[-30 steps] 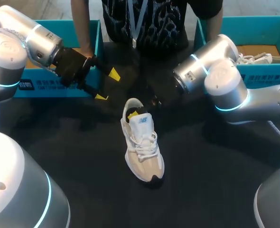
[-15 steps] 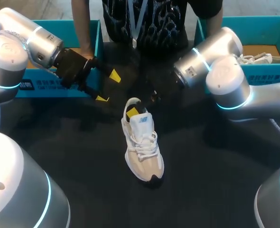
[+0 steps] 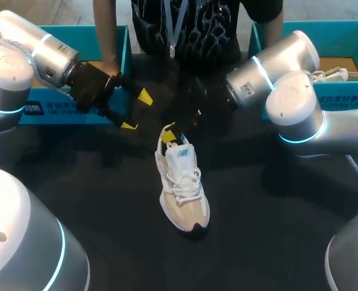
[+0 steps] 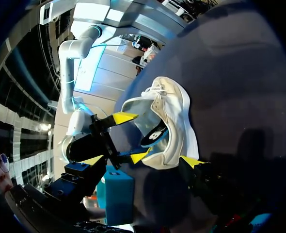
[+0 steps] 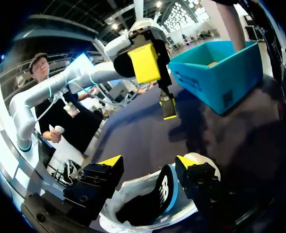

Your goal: Take the shoe out of the shoebox, open the shoe tongue, remove and reinsert the insole, then place the shoe into the shoebox

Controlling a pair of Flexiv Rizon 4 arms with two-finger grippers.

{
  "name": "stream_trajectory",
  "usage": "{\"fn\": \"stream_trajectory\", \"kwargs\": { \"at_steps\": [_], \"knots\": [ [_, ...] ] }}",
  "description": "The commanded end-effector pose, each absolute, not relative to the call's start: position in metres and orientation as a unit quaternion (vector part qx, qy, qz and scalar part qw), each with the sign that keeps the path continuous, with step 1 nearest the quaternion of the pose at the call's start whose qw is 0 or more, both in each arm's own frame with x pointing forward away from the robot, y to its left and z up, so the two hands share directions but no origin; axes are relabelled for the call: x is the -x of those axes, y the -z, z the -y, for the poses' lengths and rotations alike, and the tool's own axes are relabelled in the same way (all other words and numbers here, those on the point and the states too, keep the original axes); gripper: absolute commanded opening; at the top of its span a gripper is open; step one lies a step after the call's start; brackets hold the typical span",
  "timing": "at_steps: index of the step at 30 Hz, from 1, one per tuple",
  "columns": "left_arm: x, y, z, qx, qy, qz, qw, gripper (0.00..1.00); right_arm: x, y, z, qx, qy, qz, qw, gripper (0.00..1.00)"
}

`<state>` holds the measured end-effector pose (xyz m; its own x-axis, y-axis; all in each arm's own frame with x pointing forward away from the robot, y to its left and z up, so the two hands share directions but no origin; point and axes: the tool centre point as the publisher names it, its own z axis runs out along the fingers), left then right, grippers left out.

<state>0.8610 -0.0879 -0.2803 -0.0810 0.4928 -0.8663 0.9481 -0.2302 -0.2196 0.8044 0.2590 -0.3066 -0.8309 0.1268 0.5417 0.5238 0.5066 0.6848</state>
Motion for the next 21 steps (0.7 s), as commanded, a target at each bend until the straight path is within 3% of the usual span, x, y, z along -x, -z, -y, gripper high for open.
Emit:
{"fn": "stream_trajectory", "kwargs": {
  "at_steps": [1, 2, 3, 7, 9, 16, 21],
  "knots": [
    [-0.862, 0.280, 0.087, -0.633, 0.465, -0.569, 0.244, 1.00, -0.799, 0.296, -0.256, 0.201, 0.459, 0.842, 0.200, 0.69],
    [-0.862, 0.280, 0.087, -0.633, 0.465, -0.569, 0.244, 1.00, -0.799, 0.296, -0.256, 0.203, 0.460, 0.841, 0.198, 0.67],
    [-0.863, 0.281, 0.086, -0.632, 0.465, -0.569, 0.245, 1.00, -0.799, 0.296, -0.255, 0.210, 0.465, 0.838, 0.193, 0.53],
    [-0.866, 0.280, 0.083, -0.632, 0.465, -0.569, 0.245, 1.00, -0.799, 0.298, -0.250, 0.249, 0.469, 0.829, 0.175, 0.33],
    [-0.867, 0.277, 0.081, -0.635, 0.463, -0.569, 0.242, 1.00, -0.800, 0.295, -0.247, 0.272, 0.473, 0.824, 0.156, 0.03],
    [-0.869, 0.263, 0.072, -0.658, 0.447, -0.565, 0.220, 1.00, -0.797, 0.292, -0.234, 0.356, 0.407, 0.836, 0.087, 0.00],
    [-0.870, 0.256, 0.062, -0.662, 0.439, -0.568, 0.215, 1.00, -0.796, 0.291, -0.232, 0.363, 0.388, 0.842, 0.090, 0.00]
  ]
}}
